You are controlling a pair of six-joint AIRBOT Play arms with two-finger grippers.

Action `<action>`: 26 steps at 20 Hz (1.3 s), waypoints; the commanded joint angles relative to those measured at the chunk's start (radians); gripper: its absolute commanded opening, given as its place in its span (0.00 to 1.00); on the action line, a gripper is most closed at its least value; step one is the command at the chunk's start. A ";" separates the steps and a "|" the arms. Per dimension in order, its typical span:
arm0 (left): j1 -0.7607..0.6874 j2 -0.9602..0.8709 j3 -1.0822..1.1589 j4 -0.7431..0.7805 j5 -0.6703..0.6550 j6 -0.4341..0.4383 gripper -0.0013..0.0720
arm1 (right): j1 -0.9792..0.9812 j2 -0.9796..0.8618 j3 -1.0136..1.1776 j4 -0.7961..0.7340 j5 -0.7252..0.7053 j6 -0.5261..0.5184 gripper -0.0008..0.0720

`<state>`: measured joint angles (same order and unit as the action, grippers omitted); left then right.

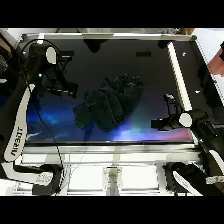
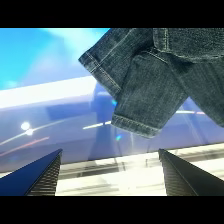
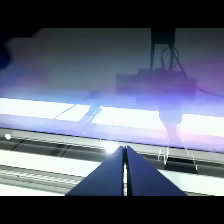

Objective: Fold the clothes and pants, and hang the long-sleeved shirts on hangers.

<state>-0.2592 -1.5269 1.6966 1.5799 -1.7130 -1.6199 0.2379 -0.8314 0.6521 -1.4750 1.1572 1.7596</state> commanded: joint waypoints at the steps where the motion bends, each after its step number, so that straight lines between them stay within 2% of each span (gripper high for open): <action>1: -0.001 -0.016 0.000 -0.021 0.010 0.004 0.95 | 0.001 0.000 0.000 0.003 -0.018 0.000 0.05; 3: -0.001 -0.051 0.000 -0.021 0.027 0.032 0.95 | 0.001 0.000 0.000 0.003 -0.034 0.000 0.05; 6: -0.016 -0.133 0.000 -0.072 0.009 0.265 0.95 | 0.001 0.000 0.000 0.003 -0.043 0.000 0.05; 7: -0.020 -0.156 -0.001 -0.107 0.025 0.314 0.94 | 0.001 0.000 0.000 0.003 -0.043 0.000 0.05; 8: -0.025 -0.176 0.000 -0.148 0.059 0.353 0.89 | 0.001 0.000 0.000 0.003 -0.044 0.000 0.05; 9: -0.032 -0.191 0.000 -0.168 0.079 0.416 0.72 | 0.001 0.000 0.000 0.003 -0.047 0.000 0.05; 10: -0.042 -0.203 0.000 -0.171 0.090 0.472 0.66 | 0.001 0.000 0.000 0.003 -0.050 0.000 0.05; 13: -0.051 -0.223 0.000 -0.175 0.032 0.483 0.66 | 0.001 0.000 0.000 0.002 -0.053 0.000 0.05; 14: -0.048 -0.225 0.000 -0.159 0.057 0.483 0.46 | 0.001 0.000 0.000 0.002 -0.057 0.000 0.05; 15: -0.044 -0.224 0.000 -0.142 0.100 0.484 0.09 | 0.001 0.000 0.000 0.003 -0.061 0.000 0.05; 18: -0.034 -0.219 -0.001 -0.188 0.032 0.618 0.06 | 0.001 0.000 0.000 0.002 -0.061 0.000 0.05; 19: -0.032 -0.211 -0.002 -0.225 0.032 0.618 0.06 | 0.001 0.000 0.000 0.001 -0.057 -0.001 0.05; 22: -0.056 -0.119 -0.079 -0.201 0.099 0.614 0.05 | 0.001 0.000 0.000 0.000 -0.042 -0.001 0.05; 24: -0.088 0.000 -0.212 -0.111 0.246 0.614 0.05 | 0.001 0.000 0.000 0.000 -0.046 -0.001 0.05; 26: -0.106 0.132 -0.410 -0.069 0.525 0.614 0.05 | 0.001 0.000 0.000 0.000 -0.050 -0.001 0.05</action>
<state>-0.3397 -1.5360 1.4738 1.4429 -1.4837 -1.0172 0.2375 -0.8314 0.6521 -1.4738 1.1088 1.7588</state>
